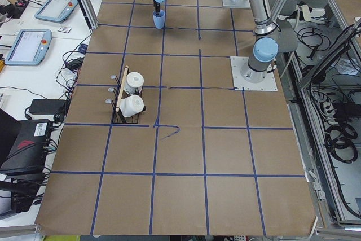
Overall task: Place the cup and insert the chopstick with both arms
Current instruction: 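Raise left gripper from the blue cup while right gripper lifts the pink stick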
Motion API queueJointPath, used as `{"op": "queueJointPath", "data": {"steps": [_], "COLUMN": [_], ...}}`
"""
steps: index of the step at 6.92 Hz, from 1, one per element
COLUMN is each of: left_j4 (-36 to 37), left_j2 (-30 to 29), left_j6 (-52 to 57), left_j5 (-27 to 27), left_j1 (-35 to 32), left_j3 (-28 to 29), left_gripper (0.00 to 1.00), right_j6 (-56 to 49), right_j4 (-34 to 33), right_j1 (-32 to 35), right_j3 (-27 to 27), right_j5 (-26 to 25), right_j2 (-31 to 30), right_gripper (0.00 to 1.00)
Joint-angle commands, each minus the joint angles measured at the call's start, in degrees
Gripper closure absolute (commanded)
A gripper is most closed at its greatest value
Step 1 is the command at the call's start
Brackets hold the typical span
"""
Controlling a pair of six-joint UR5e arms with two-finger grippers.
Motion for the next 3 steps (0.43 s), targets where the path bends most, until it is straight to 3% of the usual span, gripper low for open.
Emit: {"op": "queueJointPath", "data": {"steps": [1, 3], "left_j4": [-10.11, -22.39], "left_j2": [9.32, 15.06], "left_j6": [4.25, 13.08], "left_j5": [0.32, 0.94], "left_j1": [0.05, 3.45], "left_j3": [1.63, -1.68], "left_gripper": [0.0, 0.0], "right_j6": [-0.09, 0.44], "right_j4": [0.98, 10.42], "right_j1": [0.45, 2.82], "right_j3": [-0.31, -6.16], "right_j5": [0.3, 0.31], "right_j2": [-2.06, -5.31], "right_gripper": [1.0, 1.0]}}
